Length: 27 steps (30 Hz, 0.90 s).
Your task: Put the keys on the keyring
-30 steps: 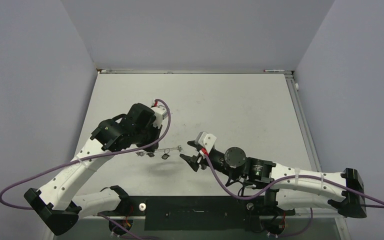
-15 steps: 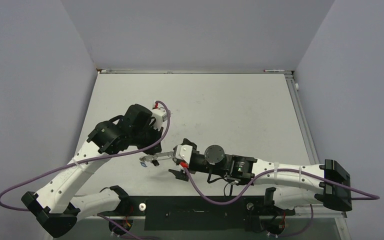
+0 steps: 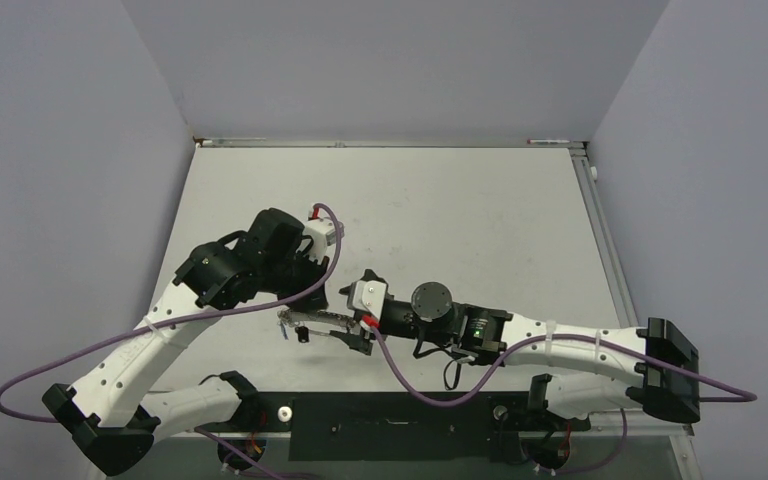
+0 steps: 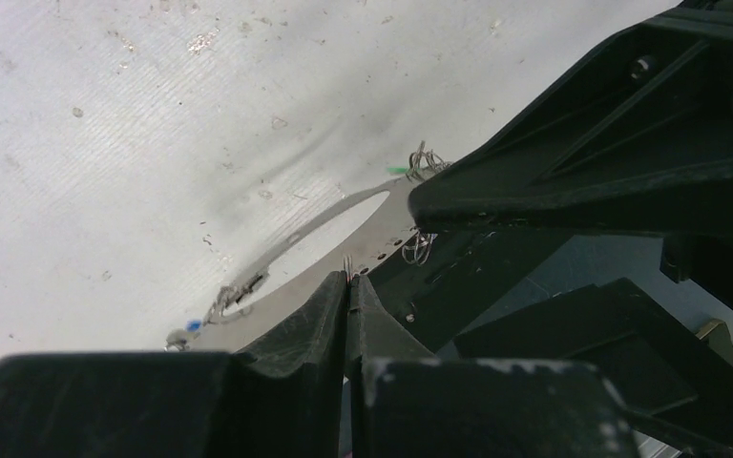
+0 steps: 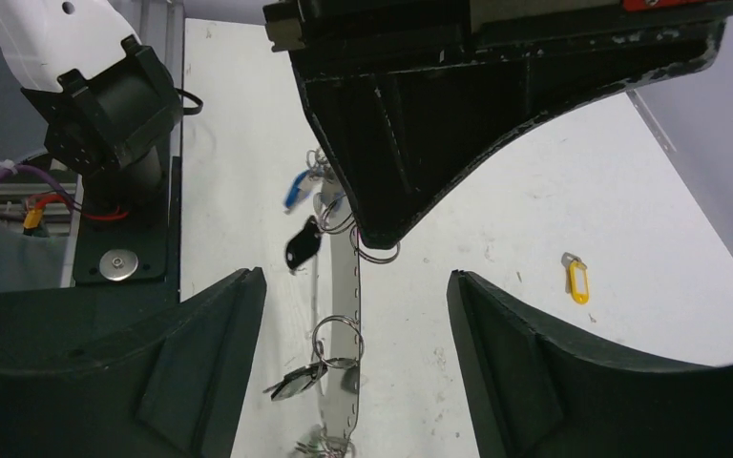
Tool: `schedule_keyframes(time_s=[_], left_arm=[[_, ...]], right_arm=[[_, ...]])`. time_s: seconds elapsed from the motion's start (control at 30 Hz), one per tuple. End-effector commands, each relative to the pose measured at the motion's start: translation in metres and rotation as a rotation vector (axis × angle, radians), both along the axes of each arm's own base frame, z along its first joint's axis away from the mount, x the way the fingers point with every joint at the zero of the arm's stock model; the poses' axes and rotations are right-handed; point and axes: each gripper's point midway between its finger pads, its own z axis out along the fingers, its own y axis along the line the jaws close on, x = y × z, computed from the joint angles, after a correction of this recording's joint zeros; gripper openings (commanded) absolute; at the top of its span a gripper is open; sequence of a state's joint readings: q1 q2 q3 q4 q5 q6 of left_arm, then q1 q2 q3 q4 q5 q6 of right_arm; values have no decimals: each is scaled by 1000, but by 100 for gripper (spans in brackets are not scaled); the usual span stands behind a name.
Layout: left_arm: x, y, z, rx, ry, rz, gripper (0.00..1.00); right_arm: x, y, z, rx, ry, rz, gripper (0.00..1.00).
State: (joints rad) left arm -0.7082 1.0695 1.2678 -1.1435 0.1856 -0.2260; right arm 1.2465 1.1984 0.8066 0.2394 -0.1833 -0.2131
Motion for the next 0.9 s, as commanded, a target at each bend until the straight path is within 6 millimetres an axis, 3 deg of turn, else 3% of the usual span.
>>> schedule_keyframes(time_s=[0.0,0.43,0.87], left_arm=[[-1,-8,21,-73,-46,-24,0],[-8,-14,28,-119,-31,-60,0],[-10,-15,29,-125,-29,-70,0]], right_arm=[[5,9,9,86,-1,19,70],[24,15,0,117,51,47,59],[18,23,-9,111,100,155,47]])
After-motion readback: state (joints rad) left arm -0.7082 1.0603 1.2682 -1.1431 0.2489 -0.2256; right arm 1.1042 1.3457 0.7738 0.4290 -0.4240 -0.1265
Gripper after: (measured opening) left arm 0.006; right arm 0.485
